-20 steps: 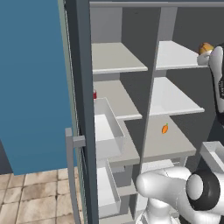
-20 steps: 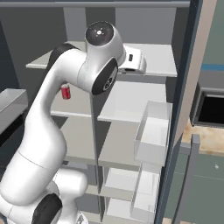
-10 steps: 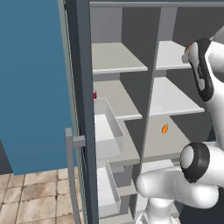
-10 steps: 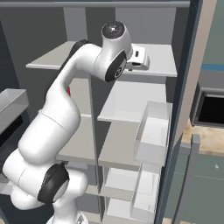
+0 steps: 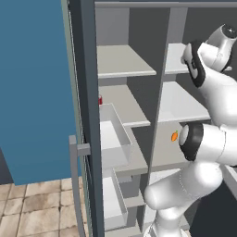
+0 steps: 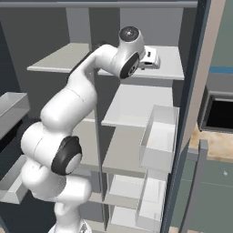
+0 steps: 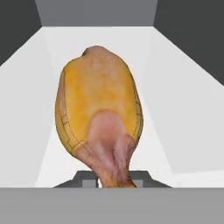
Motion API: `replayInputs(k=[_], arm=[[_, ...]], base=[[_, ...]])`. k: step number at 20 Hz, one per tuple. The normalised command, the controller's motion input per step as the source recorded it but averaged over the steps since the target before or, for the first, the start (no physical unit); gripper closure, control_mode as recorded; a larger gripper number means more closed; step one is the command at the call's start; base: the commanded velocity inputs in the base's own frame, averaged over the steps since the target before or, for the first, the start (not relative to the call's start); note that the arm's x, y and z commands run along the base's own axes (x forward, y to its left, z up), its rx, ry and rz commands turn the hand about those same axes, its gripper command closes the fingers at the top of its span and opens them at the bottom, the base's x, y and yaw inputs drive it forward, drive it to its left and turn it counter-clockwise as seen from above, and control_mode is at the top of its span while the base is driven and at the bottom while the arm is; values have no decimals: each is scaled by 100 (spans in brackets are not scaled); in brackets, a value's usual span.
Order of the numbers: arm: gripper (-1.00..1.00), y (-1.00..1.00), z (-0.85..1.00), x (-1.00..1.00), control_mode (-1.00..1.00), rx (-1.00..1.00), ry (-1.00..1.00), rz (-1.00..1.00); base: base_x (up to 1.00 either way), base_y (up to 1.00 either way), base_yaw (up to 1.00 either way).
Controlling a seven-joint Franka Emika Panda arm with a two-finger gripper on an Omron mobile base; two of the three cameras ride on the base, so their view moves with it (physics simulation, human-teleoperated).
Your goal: Pick up the frozen chicken drumstick from the freezer, place it on any shelf in the fridge, and close the fridge and freezer doors when done.
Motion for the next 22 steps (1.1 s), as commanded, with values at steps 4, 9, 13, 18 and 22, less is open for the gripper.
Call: replayInputs(k=[4, 9, 13, 18, 22], arm=[[-100, -18, -12, 94, -100, 0, 0, 0], [-100, -2, -9, 64, -100, 0, -1, 0], [-100, -1, 0, -12, -100, 0, 0, 0], [-100, 0, 0, -86, -100, 0, -8, 0], [-100, 2, 0, -100, -100, 0, -20, 0]], base=[[0, 0, 0], [0, 0, 0], [0, 0, 0], [0, 0, 0], [0, 0, 0]])
